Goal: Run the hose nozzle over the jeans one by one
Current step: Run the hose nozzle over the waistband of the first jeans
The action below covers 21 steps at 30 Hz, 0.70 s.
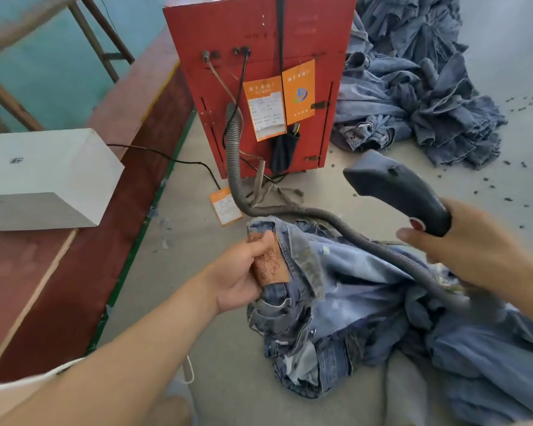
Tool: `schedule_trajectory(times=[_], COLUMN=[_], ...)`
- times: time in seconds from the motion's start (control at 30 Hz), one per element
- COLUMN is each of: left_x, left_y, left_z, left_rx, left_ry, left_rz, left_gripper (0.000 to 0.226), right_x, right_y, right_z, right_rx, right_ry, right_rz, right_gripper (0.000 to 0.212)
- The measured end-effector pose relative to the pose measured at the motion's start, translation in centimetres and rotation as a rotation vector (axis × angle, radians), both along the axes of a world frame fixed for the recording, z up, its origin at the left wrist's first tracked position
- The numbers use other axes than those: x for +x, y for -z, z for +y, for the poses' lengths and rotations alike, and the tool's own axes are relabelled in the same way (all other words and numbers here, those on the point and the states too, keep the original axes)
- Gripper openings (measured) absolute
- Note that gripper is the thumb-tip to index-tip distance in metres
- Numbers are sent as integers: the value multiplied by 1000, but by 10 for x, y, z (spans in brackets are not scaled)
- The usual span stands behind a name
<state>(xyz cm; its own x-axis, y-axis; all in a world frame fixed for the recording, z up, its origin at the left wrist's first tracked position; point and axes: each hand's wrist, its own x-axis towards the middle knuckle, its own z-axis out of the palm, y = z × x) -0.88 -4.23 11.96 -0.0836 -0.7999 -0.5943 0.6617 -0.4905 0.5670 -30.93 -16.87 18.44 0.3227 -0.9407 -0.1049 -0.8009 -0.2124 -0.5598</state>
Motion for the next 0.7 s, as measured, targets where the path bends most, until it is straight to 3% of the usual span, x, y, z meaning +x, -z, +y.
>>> schedule_trajectory(times=[0.1, 0.2, 0.27, 0.33, 0.47, 0.7], left_x=[-12, -24, -35, -40, -25, -10], left_y=[1, 1, 7, 16, 16, 8], left_z=[-6, -8, -6, -3, -6, -12], left_rx=[20, 95, 143, 192, 188, -47], left_ry=[-47, 16, 121, 138, 88, -50], left_rz=[-40, -159, -314, -401, -331, -27], left_gripper=[43, 42, 21, 26, 16, 21], right_x=[12, 22, 22, 19, 5, -14], right_y=[4, 2, -3, -9, -16, -16], right_z=[13, 18, 20, 22, 20, 29], right_rx=[103, 60, 57, 111, -80, -157], right_ry=[-6, -75, -146, -220, -358, -527], right_rz=[-138, -96, -63, -104, 27, 212], right_gripper=[31, 34, 41, 52, 55, 40])
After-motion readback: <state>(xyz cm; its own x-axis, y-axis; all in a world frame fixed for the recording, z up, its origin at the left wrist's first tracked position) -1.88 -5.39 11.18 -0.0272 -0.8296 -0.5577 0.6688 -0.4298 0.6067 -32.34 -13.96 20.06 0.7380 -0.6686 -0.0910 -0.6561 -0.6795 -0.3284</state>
